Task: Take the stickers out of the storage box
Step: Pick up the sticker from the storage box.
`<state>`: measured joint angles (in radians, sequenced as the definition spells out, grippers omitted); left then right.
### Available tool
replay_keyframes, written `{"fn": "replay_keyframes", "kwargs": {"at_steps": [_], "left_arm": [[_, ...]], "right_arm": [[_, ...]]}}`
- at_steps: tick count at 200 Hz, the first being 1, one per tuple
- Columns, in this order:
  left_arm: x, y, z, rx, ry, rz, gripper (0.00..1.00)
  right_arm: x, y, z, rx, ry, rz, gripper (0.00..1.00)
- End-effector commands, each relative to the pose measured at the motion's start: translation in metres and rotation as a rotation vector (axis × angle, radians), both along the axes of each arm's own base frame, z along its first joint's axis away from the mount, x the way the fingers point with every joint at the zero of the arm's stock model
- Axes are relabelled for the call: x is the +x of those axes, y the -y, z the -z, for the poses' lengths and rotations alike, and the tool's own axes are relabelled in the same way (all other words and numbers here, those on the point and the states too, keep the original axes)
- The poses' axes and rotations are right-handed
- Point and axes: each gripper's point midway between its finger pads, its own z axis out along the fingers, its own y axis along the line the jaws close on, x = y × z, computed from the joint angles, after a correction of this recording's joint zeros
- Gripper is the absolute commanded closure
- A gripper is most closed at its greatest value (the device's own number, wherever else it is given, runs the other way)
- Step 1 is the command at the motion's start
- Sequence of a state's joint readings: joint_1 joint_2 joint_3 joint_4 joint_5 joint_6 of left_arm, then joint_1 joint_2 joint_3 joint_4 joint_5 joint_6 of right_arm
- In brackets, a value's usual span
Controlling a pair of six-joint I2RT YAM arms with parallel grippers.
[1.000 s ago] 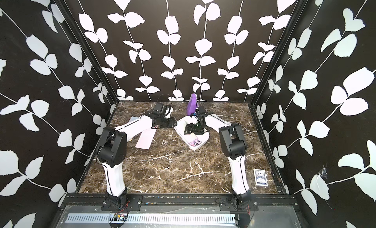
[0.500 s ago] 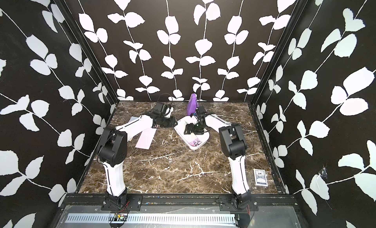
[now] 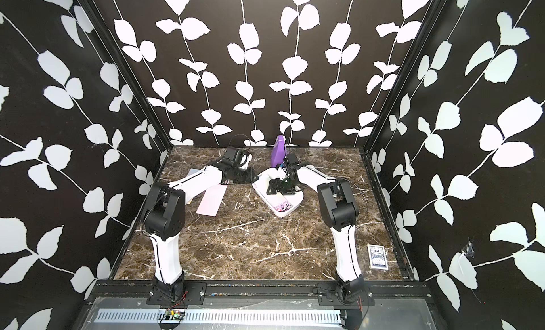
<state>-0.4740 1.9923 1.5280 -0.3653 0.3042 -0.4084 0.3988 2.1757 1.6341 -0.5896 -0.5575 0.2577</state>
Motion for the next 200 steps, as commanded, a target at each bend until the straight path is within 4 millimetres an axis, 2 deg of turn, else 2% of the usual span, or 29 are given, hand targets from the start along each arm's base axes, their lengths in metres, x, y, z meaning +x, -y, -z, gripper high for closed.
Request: {"fn": "replay_keyframes", "kwargs": {"at_steps": [1, 42, 81, 108, 164, 200], "left_arm": [[0.003, 0.003, -0.006, -0.034, 0.006, 0.001, 0.69], [0.003, 0.008, -0.006, -0.064, 0.002, 0.003, 0.76], [0.002, 0.007, -0.004, -0.058, -0.002, 0.001, 0.93], [0.002, 0.007, -0.002, -0.058, -0.007, 0.000, 0.99], [0.002, 0.009, -0.006, -0.070, 0.000, 0.008, 1.00], [0.001, 0.009, -0.018, -0.088, 0.023, 0.014, 1.00]], "right_arm": [[-0.008, 0.026, 0.037, -0.111, -0.092, 0.041, 0.15], [-0.008, 0.026, 0.039, -0.111, -0.097, 0.040, 0.15], [-0.008, 0.027, 0.038, -0.112, -0.097, 0.042, 0.15], [-0.008, 0.026, 0.038, -0.112, -0.096, 0.040, 0.15], [-0.009, 0.028, 0.034, -0.112, -0.090, 0.040, 0.15], [-0.002, 0.036, 0.010, -0.095, -0.027, 0.068, 0.15]]}}
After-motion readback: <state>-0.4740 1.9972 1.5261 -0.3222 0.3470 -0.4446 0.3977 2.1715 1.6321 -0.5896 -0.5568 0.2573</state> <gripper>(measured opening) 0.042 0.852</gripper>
